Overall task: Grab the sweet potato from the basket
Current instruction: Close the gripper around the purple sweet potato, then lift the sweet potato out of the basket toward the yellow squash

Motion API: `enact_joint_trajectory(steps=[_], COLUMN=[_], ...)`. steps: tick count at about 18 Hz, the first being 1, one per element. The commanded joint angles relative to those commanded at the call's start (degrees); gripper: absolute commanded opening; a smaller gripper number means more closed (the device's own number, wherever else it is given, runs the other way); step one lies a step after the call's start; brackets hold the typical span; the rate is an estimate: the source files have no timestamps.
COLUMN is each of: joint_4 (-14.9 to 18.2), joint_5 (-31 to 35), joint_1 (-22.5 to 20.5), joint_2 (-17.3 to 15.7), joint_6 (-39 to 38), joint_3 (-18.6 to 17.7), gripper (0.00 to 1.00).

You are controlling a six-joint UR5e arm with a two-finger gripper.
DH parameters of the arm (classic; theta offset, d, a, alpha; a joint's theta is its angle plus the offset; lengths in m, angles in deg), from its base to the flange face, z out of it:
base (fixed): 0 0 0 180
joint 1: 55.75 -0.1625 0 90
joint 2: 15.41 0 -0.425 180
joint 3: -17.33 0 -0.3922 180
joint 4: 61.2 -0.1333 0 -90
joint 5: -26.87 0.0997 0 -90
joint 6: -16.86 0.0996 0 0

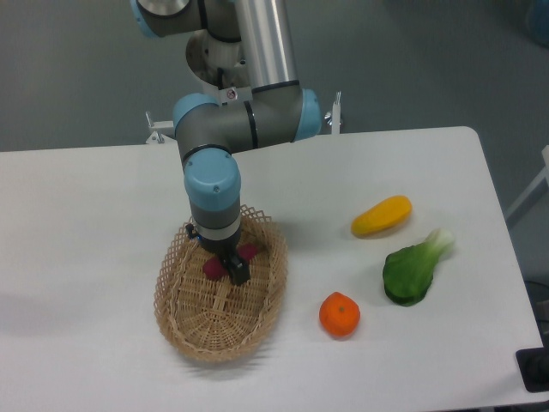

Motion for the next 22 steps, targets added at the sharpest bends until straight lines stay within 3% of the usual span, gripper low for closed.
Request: enact_joint_trajectory(steps=[5, 7, 11, 13, 17, 22], joint_4=[-0.5, -0.5, -0.5, -0.5, -0.6, -0.3], joint_5=[0.3, 1.5, 1.6, 1.6, 1.6, 1.6], joint_1=[0.0, 0.1, 0.1, 0.1, 0.1, -0.1], joint_2=[0.1, 0.2, 0.0, -0.2, -0.5, -1.7], joint_6=[0.0, 0.0, 0.0, 0.0, -0.1, 0.4], joint_3=[-0.2, -0.2, -0.2, -0.1, 0.5, 1.0], gripper=[1.00, 0.92, 0.48, 0.38, 0.29, 0.29])
